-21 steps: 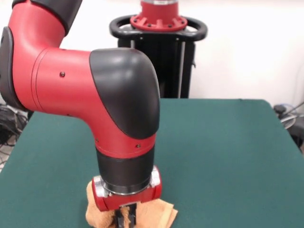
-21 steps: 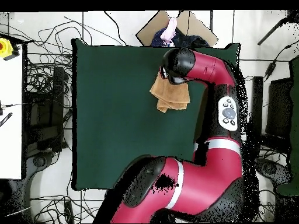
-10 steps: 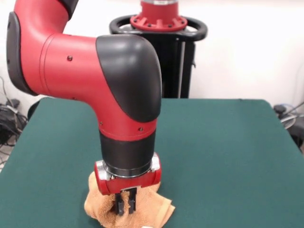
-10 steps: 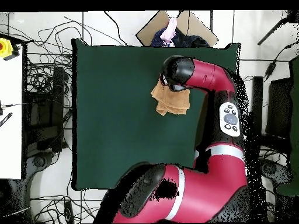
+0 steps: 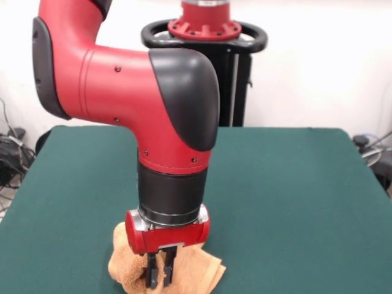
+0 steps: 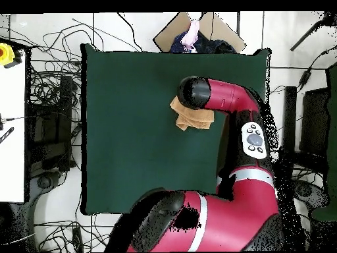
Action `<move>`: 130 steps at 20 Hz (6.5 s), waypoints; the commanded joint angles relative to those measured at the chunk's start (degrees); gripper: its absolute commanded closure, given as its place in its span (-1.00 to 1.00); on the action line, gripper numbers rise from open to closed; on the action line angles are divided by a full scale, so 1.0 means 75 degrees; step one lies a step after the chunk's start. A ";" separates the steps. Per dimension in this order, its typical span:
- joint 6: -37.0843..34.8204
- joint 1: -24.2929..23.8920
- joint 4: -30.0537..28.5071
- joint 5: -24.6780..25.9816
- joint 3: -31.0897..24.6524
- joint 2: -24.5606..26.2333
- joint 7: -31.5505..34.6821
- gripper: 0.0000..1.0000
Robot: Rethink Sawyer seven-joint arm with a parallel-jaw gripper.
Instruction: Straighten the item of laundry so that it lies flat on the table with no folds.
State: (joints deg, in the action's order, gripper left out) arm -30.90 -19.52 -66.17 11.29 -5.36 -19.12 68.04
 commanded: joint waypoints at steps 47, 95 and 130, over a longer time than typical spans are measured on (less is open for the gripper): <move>0.0303 0.0434 -0.2715 0.0337 -0.0251 -0.0747 0.0465 1.00; -0.0617 -0.2108 -0.4233 0.2704 -0.4099 -0.1789 -0.4073 1.00; -0.3337 -0.4116 -0.6916 0.2159 -0.8603 -0.3636 -0.9378 1.00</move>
State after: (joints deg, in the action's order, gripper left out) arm -57.23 -56.22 -115.94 28.80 -66.83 -42.29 -11.14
